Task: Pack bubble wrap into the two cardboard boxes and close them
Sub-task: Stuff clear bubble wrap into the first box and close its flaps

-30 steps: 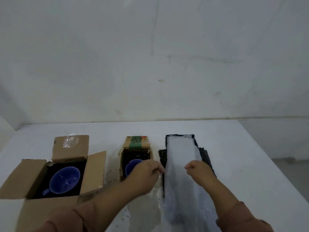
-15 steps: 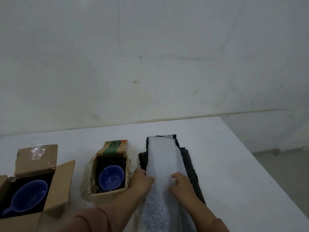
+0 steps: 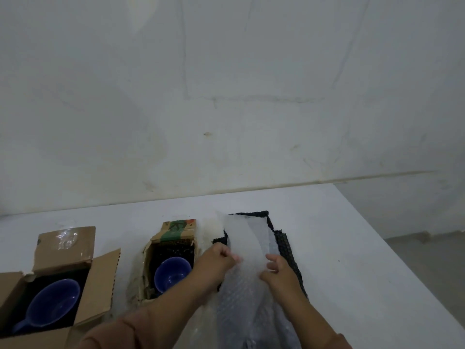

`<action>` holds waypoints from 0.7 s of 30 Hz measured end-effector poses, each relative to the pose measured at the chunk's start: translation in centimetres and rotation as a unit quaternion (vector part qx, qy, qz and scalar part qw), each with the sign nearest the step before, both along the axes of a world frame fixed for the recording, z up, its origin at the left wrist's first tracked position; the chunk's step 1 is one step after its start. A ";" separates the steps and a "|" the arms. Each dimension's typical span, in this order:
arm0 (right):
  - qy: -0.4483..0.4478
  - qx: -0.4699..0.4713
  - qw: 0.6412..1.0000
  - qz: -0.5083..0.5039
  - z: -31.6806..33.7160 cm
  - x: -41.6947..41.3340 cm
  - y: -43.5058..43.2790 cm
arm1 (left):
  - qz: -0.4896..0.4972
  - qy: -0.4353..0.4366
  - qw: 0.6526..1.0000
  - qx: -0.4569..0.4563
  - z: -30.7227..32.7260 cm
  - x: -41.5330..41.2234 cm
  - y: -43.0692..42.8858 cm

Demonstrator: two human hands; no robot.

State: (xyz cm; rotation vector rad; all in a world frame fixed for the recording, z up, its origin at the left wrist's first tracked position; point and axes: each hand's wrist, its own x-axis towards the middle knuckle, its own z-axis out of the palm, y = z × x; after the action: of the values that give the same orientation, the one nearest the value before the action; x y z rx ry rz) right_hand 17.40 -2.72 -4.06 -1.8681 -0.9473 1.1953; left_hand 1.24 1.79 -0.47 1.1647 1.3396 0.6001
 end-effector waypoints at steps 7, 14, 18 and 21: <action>0.220 0.076 0.972 0.026 4.7 -1.6 1.0 | 0.054 -0.101 0.993 0.042 4.1 -3.7 1.2; -0.154 0.198 0.964 0.084 9.9 -4.2 1.5 | -0.012 0.029 0.980 0.197 7.4 -6.4 0.9; -0.110 0.264 0.955 0.082 12.6 -4.4 2.0 | 0.045 -0.016 0.968 0.245 8.6 -7.6 0.9; 0.071 0.254 0.959 0.101 14.6 -5.0 2.5 | 0.009 -0.177 0.969 0.174 9.2 -8.8 1.0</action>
State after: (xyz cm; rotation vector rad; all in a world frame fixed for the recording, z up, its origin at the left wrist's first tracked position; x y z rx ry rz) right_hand 12.35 -0.24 10.58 -1.2873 -1.2491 1.0574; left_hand -7.54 2.79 8.77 1.2524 0.9616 1.0351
